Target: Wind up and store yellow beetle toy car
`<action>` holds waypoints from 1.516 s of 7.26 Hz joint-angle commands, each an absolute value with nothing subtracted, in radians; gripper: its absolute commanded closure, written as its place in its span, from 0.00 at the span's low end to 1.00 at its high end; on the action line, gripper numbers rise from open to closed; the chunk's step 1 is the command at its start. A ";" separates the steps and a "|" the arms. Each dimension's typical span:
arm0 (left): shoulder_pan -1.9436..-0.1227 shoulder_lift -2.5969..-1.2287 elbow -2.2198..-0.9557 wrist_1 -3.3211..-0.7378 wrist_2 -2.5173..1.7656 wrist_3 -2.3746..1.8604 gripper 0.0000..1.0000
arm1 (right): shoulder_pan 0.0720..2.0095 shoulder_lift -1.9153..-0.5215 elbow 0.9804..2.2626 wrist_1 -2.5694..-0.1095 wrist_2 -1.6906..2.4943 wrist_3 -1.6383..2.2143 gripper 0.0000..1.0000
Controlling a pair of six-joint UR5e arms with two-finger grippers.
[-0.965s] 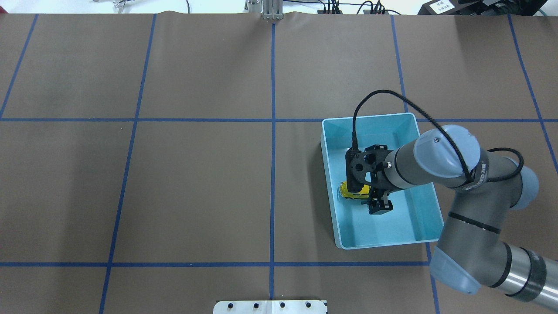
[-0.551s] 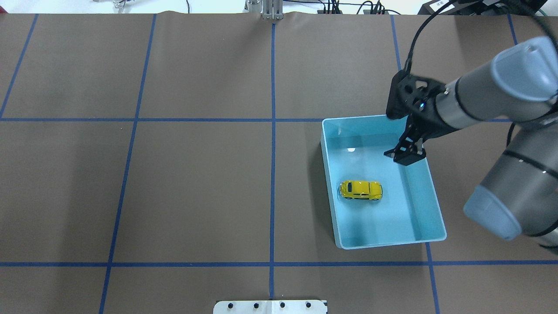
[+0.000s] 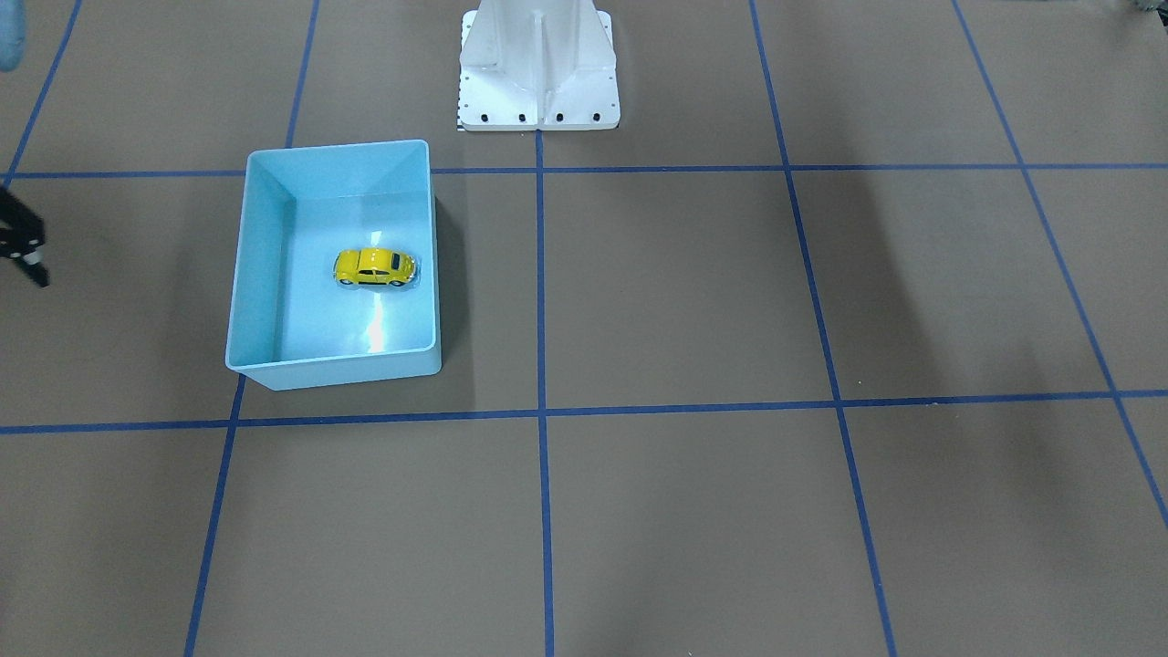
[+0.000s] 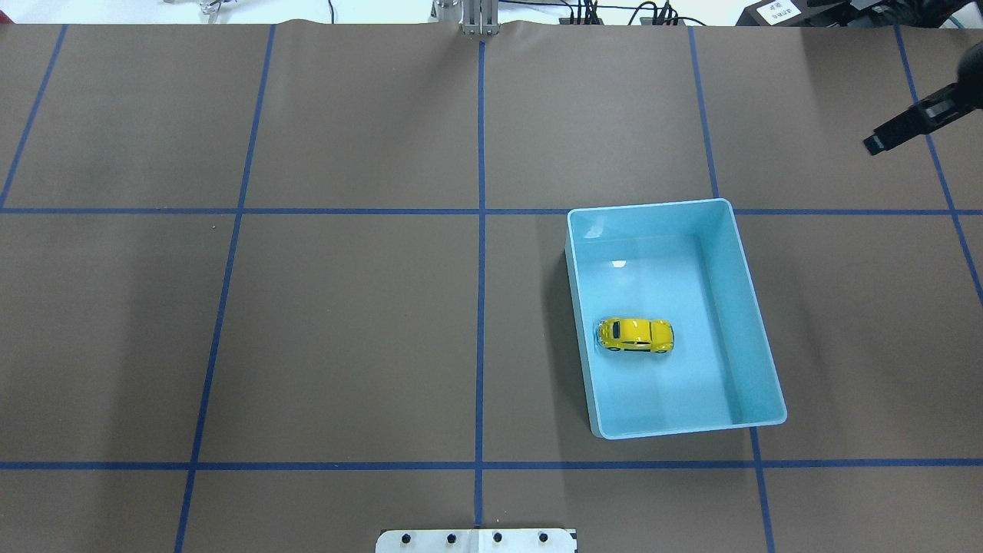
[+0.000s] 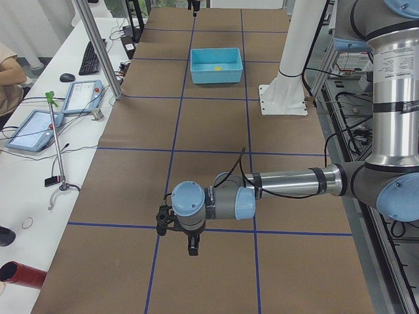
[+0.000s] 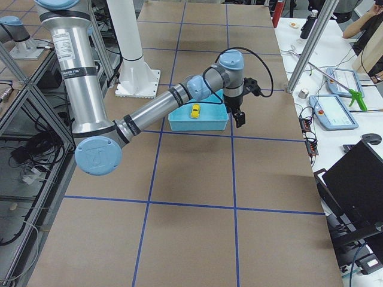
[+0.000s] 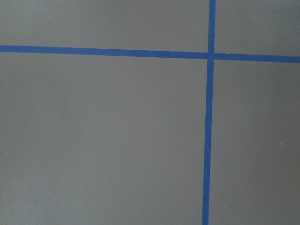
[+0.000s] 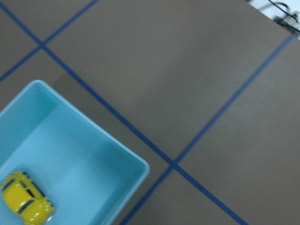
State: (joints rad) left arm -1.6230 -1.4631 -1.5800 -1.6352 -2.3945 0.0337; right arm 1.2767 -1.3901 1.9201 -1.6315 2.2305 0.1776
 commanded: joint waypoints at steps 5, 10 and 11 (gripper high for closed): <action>-1.623 -1.463 -1.580 -1.635 -2.395 0.034 0.00 | 1.411 -1.684 1.645 -1.271 2.337 0.176 0.00; -1.623 -1.466 -1.582 -1.635 -2.395 0.034 0.00 | 1.506 -1.663 1.806 -1.578 2.370 0.172 0.00; -1.623 -1.466 -1.580 -1.635 -2.395 0.034 0.00 | 1.506 -1.669 1.796 -1.572 2.370 0.166 0.00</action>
State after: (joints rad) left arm -1.6230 -1.4660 -1.5805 -1.6352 -2.3945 0.0337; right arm 1.5039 -1.6641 1.7911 -1.5517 2.3709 0.1733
